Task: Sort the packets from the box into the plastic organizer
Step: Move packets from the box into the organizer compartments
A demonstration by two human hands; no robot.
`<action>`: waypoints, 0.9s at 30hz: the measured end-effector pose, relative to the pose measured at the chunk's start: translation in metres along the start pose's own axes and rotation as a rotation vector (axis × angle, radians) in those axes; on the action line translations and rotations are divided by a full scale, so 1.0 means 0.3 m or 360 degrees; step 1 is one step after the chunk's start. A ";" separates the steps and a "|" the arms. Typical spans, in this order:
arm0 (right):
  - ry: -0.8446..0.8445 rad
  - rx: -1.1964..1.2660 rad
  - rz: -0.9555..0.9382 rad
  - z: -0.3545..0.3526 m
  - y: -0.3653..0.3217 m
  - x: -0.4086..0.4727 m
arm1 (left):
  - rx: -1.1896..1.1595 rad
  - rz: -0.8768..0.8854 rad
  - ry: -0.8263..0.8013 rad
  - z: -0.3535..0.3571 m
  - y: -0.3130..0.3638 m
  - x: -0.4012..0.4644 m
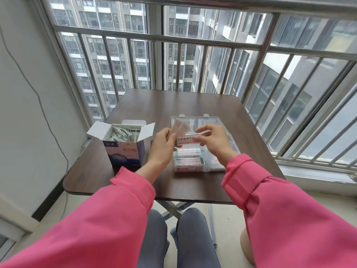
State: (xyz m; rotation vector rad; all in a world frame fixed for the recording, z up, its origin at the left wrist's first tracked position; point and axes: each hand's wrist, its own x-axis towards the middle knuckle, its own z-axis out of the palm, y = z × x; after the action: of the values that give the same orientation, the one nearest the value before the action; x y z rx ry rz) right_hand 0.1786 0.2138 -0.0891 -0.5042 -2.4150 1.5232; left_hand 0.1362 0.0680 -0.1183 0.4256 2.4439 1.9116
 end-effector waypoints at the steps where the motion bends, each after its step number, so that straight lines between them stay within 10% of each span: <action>1: 0.0024 -0.0058 0.0005 -0.001 0.009 0.008 | 0.0051 0.0001 0.0052 -0.002 -0.008 0.006; 18: -0.0128 -0.1202 -0.0135 0.058 0.024 0.025 | 0.0130 0.0053 0.0017 -0.008 -0.014 -0.001; 27: -0.0405 0.0394 0.0337 -0.015 -0.060 -0.006 | 0.0244 0.0222 -0.0317 -0.010 -0.015 -0.007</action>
State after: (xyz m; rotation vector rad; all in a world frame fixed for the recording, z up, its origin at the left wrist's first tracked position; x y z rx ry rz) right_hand 0.1789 0.2096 -0.0711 -0.5572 -2.3618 2.0574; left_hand 0.1368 0.0637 -0.1223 0.7694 2.4953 1.6384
